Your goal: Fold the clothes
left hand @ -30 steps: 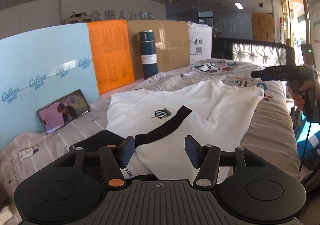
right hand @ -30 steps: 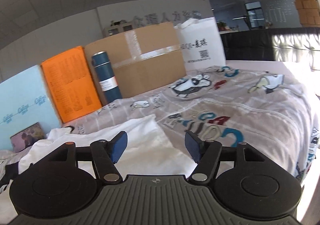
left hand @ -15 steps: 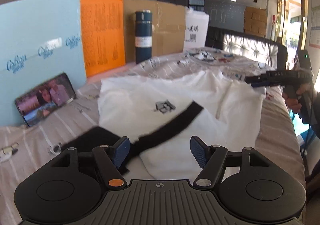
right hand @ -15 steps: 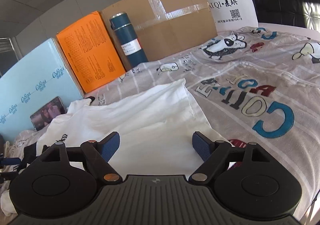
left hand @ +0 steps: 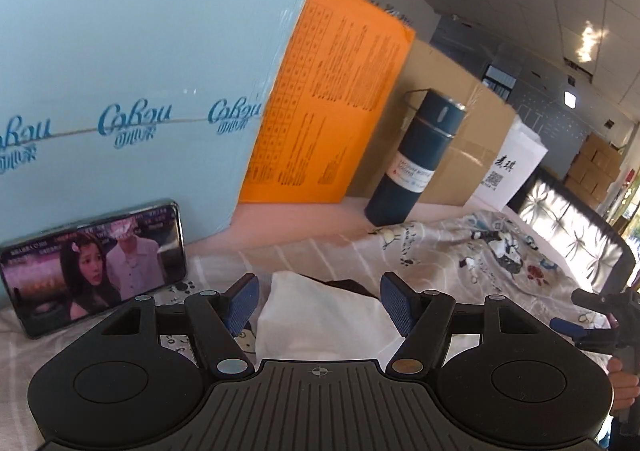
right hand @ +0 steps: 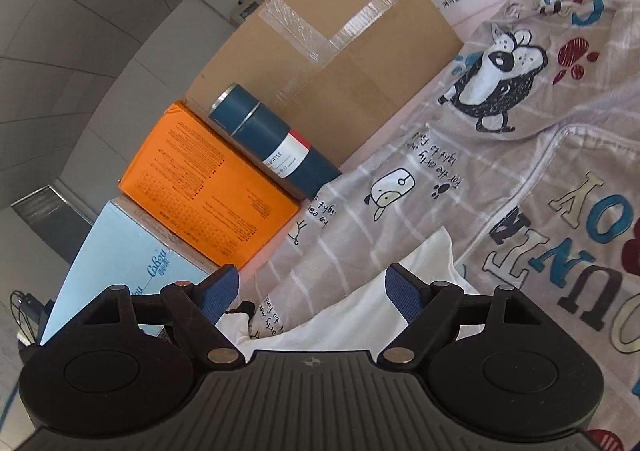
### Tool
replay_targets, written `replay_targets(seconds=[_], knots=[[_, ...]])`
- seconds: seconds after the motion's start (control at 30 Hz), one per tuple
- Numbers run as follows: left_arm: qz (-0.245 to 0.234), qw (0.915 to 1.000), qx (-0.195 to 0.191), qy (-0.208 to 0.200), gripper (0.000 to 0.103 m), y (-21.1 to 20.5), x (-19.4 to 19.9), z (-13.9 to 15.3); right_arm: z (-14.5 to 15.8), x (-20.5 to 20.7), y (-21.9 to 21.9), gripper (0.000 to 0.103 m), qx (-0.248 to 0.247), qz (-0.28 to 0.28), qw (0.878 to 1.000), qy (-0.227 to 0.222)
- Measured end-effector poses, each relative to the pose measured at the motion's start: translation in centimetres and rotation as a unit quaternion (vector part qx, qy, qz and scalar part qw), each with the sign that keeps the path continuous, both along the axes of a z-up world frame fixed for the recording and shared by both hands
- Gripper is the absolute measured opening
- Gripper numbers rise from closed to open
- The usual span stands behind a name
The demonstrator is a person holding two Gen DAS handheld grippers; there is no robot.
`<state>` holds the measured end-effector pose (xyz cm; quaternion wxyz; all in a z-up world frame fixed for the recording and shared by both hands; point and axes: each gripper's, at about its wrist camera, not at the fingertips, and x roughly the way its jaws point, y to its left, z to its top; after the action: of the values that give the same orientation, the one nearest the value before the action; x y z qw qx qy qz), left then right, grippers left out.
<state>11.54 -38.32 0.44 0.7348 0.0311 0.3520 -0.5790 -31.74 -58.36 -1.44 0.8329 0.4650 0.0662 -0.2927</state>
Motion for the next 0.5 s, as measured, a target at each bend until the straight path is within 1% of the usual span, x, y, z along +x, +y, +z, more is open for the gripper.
replay_targets(seconds=[0.07,0.1,0.17,0.27,0.3,0.33,0.37,0.4,0.43,0.47,0.5], knots=[[0.013,0.9994,0.027,0.018,0.068,-2.1,0.6,-1.8,-1.1,1.3,-1.5,0.079,0.030,-0.002,1.000,-0.001],[0.013,0.9991,0.035,0.020,0.068,-3.0,0.9,-2.5,-1.6,1.7,-2.0,0.079,0.039,-0.002,0.999,-0.004],[0.015,0.9985,0.048,0.021,0.068,-4.4,1.4,-3.8,-2.7,2.4,-2.8,0.079,0.046,-0.001,0.999,-0.010],[0.012,0.9976,0.057,0.037,0.068,-6.0,2.1,-5.4,-4.5,2.7,-3.3,0.079,0.055,-0.002,0.998,-0.017],[0.009,0.9976,0.054,0.043,0.068,-6.3,2.2,-5.8,-5.0,2.5,-3.4,0.079,0.061,-0.008,0.998,-0.019],[0.003,0.9978,0.049,0.043,0.066,-6.5,2.1,-6.0,-5.5,2.4,-3.5,0.077,0.067,-0.013,0.997,-0.022],[-0.004,0.9984,0.046,0.032,0.059,-6.6,1.8,-6.1,-5.8,2.2,-3.5,0.076,0.072,-0.017,0.997,-0.025],[-0.013,0.9988,0.043,0.016,0.044,-6.7,1.4,-6.0,-5.9,2.0,-3.5,0.077,0.072,-0.020,0.997,-0.034],[-0.023,0.9988,0.042,0.003,0.006,-6.8,1.1,-6.0,-5.9,1.8,-3.5,0.078,0.072,-0.021,0.996,-0.041],[-0.034,0.9988,0.034,-0.011,0.003,-6.6,0.7,-5.7,-5.9,1.8,-3.5,0.078,0.071,-0.021,0.996,-0.040],[-0.045,0.9984,0.019,-0.027,0.003,-6.2,0.1,-5.2,-5.9,1.8,-3.5,0.078,0.071,-0.021,0.996,-0.039]])
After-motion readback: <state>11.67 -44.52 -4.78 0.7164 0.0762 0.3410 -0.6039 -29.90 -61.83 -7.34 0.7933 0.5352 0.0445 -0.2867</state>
